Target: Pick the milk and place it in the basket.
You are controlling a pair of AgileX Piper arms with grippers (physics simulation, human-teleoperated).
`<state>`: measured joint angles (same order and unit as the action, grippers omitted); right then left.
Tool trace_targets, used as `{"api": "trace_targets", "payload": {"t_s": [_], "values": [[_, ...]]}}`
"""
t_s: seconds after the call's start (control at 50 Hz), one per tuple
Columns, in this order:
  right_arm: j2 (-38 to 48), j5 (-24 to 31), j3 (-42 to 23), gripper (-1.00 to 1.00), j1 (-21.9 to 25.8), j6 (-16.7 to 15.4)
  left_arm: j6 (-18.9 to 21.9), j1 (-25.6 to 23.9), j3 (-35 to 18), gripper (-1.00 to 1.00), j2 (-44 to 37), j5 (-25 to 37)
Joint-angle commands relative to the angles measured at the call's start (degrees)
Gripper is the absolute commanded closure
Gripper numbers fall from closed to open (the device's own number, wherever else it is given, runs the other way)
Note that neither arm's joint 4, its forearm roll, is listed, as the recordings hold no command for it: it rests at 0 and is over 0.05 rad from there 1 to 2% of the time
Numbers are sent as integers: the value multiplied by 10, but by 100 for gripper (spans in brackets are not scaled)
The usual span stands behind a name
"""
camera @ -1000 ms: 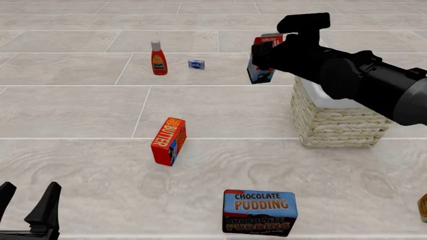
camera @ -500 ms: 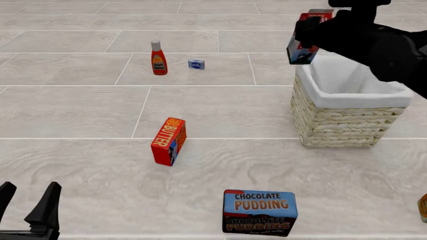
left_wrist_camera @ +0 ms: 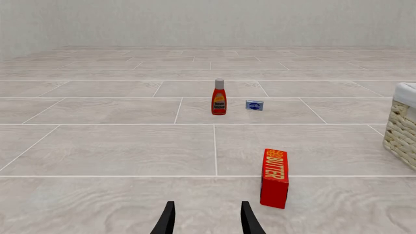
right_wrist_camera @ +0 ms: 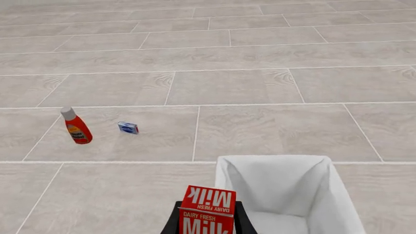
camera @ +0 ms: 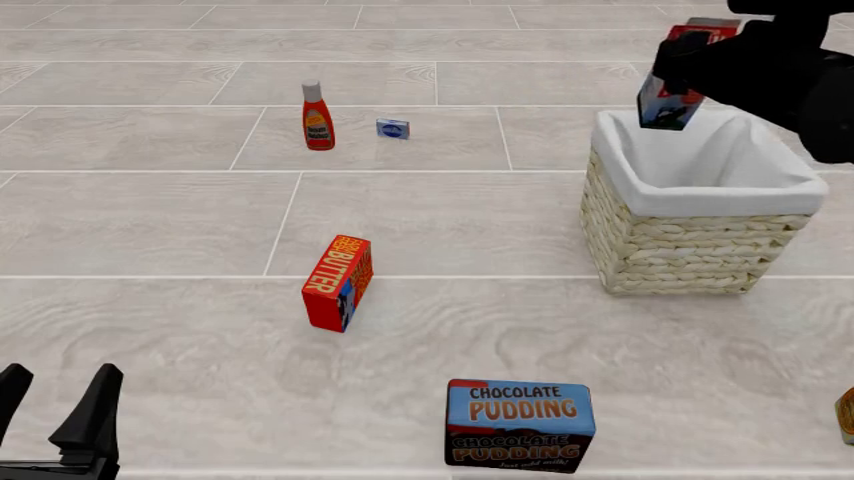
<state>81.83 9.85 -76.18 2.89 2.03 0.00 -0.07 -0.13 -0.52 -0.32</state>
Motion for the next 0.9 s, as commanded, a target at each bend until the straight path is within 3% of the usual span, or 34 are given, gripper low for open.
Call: {"api": "trace_targets", "payload": {"t_s": [0.02, 0.6, 0.9], "values": [[5, -7, -1, 100, -39, 3, 0, 0, 0, -100, -1, -1], [91, 10, -58, 100, -100, -33, 0, 0, 1, -100, -1, -2], [130, 7, -65, 100, -113, -34, 0, 0, 1, -100, -1, -2]]}}
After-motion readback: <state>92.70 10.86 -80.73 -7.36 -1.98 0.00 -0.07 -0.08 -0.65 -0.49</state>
